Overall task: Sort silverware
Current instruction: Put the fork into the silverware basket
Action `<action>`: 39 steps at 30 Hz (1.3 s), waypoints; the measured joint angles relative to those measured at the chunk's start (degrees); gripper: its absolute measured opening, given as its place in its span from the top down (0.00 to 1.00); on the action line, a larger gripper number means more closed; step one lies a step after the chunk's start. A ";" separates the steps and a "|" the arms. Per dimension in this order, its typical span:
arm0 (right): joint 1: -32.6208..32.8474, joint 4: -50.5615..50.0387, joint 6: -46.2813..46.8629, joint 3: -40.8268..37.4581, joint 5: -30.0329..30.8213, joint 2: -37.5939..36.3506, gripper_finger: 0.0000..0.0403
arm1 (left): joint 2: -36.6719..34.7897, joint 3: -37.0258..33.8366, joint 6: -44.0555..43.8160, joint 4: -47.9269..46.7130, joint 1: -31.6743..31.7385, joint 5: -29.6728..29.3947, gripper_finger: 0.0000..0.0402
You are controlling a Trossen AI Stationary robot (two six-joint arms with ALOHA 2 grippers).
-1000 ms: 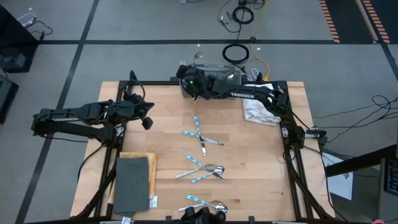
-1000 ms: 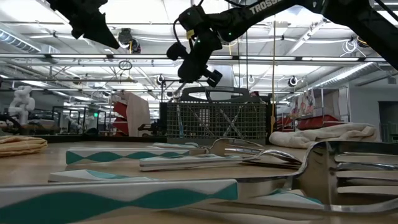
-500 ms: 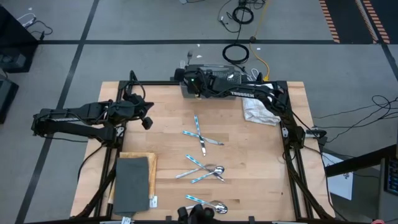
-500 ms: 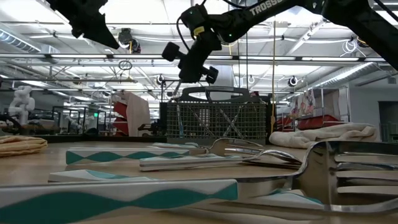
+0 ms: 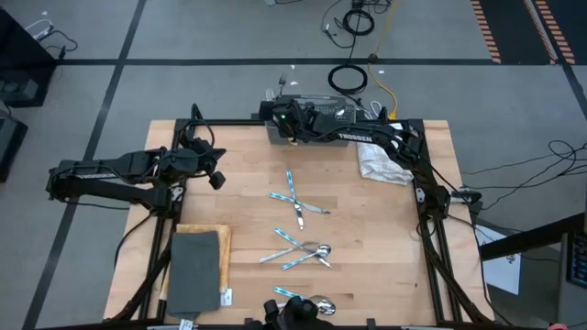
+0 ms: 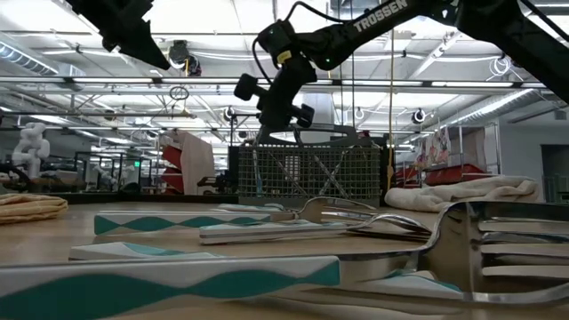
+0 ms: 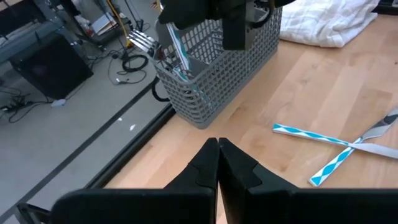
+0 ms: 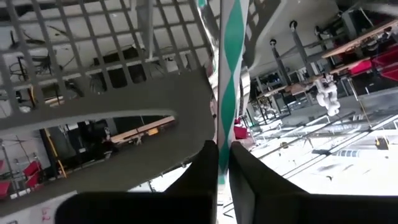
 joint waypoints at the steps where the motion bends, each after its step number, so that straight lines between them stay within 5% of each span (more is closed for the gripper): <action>1: 0.00 -0.47 0.23 0.00 -0.04 0.00 0.97 | 0.00 0.00 0.00 0.01 -0.01 0.00 0.98; 17: 0.13 -1.01 12.89 -0.02 0.37 0.00 0.69 | 0.00 0.00 -0.30 0.73 0.00 0.03 0.98; 21: 0.35 8.15 15.92 2.30 8.40 -0.23 0.69 | 0.00 0.00 -3.19 2.19 0.02 0.77 0.98; 26: 1.07 5.65 29.75 10.42 15.89 -5.31 0.70 | 0.00 0.00 -4.70 7.29 -0.02 8.90 0.98; 34: 2.50 -24.97 66.76 16.63 19.06 -21.83 0.68 | 1.50 0.03 -5.84 17.33 -0.02 23.85 0.97; 39: 4.98 -51.82 98.28 16.63 12.08 -32.74 0.68 | 8.59 0.04 -6.17 16.38 -1.84 32.32 0.90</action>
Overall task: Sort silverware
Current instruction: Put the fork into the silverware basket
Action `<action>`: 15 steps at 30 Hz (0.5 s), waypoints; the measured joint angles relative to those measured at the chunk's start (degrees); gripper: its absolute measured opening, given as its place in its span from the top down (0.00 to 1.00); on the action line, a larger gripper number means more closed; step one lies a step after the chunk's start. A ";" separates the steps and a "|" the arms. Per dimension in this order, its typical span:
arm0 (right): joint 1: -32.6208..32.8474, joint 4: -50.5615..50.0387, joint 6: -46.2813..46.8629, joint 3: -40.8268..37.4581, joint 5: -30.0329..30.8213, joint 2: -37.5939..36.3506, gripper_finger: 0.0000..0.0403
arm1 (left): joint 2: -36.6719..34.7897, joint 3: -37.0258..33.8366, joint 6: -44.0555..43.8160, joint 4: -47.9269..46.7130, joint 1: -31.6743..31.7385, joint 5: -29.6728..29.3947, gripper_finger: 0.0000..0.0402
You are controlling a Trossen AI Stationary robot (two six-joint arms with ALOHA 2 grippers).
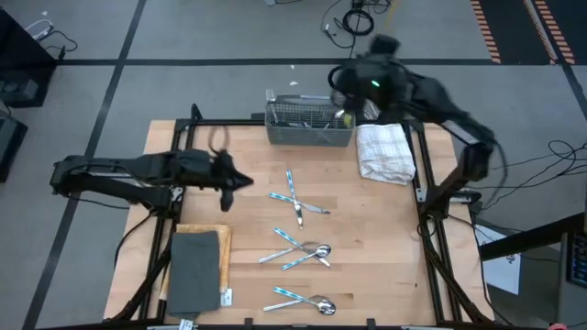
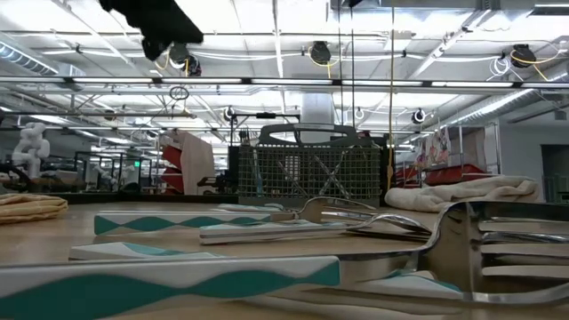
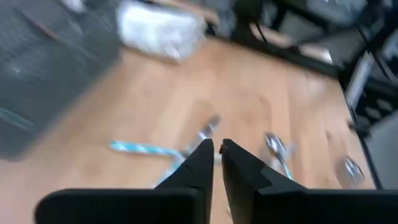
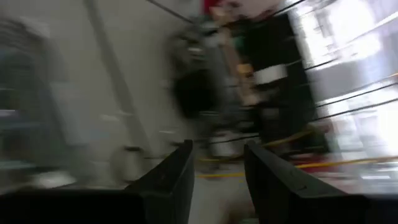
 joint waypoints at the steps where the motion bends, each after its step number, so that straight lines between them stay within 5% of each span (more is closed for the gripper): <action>1: 0.69 -4.71 6.11 -0.01 -2.00 -1.58 0.68 | 1.94 -0.01 -0.19 0.20 -0.58 1.48 0.88; 8: 6.20 -30.68 36.63 -0.02 -9.81 -8.88 0.68 | 14.63 0.20 -6.82 0.53 -6.81 11.52 0.75; 15: 9.89 -32.38 43.07 -2.47 -13.72 -11.43 0.68 | 24.56 3.49 -18.97 3.77 -12.25 10.76 0.67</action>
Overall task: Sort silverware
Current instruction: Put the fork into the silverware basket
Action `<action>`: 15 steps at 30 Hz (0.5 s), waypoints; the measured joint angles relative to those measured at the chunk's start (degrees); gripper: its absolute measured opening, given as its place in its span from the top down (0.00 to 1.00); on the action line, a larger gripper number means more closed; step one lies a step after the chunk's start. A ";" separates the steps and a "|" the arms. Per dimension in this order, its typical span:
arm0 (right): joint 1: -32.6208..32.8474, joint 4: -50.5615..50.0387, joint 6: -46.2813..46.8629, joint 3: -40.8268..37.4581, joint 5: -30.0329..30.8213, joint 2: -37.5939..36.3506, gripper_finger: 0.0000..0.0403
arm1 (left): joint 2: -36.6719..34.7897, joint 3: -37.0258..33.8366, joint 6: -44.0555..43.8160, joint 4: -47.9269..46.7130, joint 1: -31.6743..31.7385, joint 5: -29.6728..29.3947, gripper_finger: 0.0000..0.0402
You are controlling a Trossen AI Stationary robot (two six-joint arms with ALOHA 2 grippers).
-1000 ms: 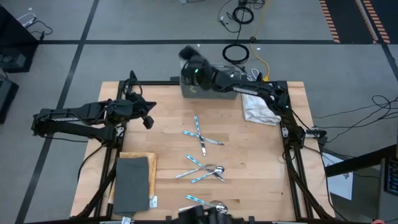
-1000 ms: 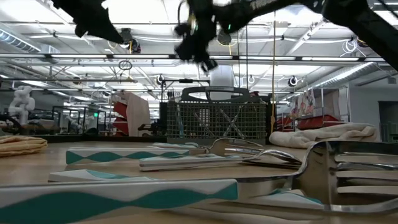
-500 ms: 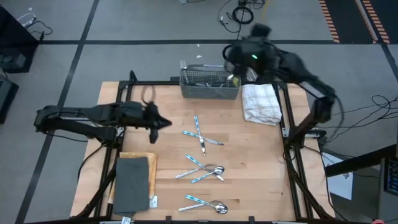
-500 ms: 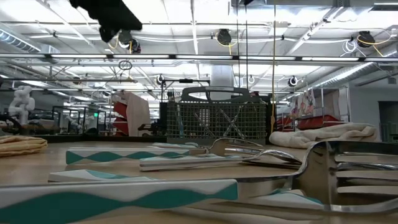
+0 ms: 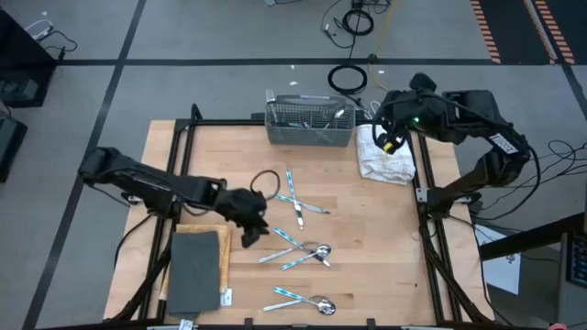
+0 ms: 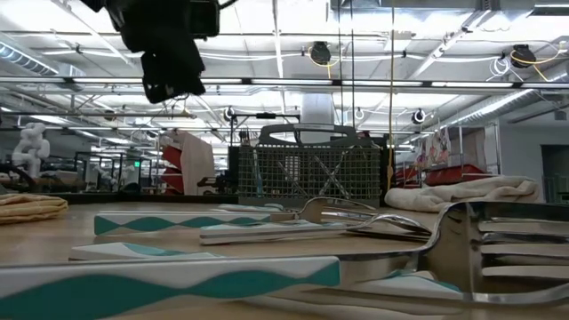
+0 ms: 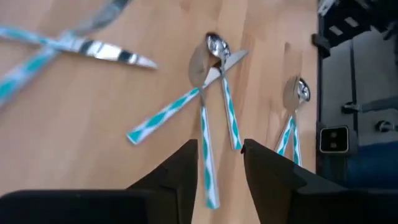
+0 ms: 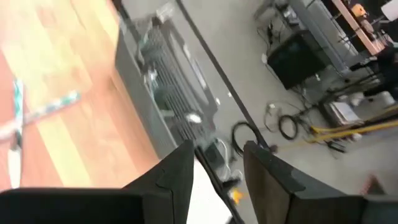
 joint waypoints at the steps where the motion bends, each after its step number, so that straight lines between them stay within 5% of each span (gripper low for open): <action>1: 0.18 -0.72 0.02 -0.39 0.21 -0.03 0.68 | 1.59 0.88 -1.80 -0.16 -0.80 -0.20 0.67; 15: 0.73 0.90 -0.20 -13.99 -0.18 0.12 0.68 | 21.86 13.85 -9.13 -2.10 -7.82 -10.15 0.66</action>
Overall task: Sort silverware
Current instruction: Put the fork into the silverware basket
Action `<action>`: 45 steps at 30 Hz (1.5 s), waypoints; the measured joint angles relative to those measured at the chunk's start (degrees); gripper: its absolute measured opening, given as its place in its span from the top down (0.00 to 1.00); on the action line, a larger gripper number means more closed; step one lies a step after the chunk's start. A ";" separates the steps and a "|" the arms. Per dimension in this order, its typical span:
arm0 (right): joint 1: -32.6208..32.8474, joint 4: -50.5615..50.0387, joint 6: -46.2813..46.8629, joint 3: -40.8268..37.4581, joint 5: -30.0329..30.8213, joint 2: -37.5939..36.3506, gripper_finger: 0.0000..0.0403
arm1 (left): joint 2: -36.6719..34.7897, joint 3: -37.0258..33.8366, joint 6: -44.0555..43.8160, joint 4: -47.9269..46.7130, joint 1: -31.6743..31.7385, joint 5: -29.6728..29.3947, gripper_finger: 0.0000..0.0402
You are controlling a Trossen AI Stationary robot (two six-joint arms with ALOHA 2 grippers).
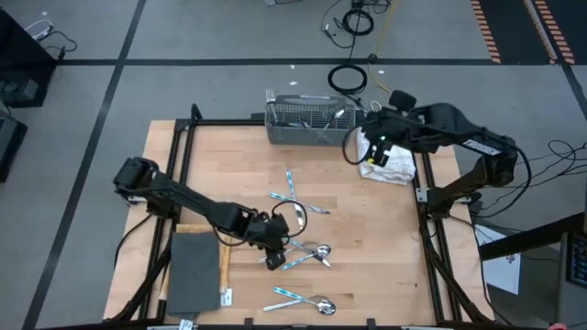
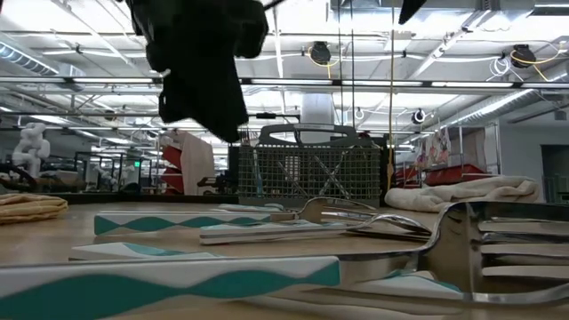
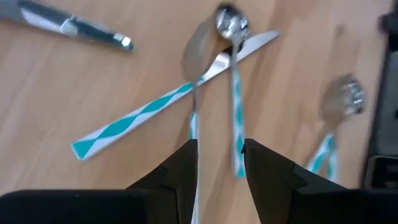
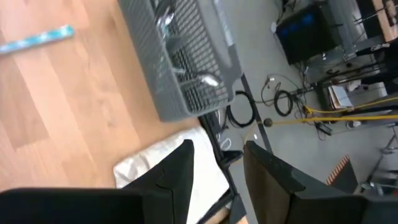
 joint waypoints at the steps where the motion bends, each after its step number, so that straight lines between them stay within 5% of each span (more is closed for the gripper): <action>1: 0.02 0.06 0.00 -1.15 0.01 -0.02 0.68 | 0.73 0.00 -0.17 -0.41 0.00 0.04 0.66; 7: 0.04 0.50 2.93 -5.96 -4.66 0.00 0.68 | 3.94 0.07 -0.35 -2.63 0.00 0.63 0.66; 45: 2.97 4.53 5.93 -7.19 -4.40 0.00 0.68 | 17.92 8.92 10.20 -4.03 0.68 -0.19 0.71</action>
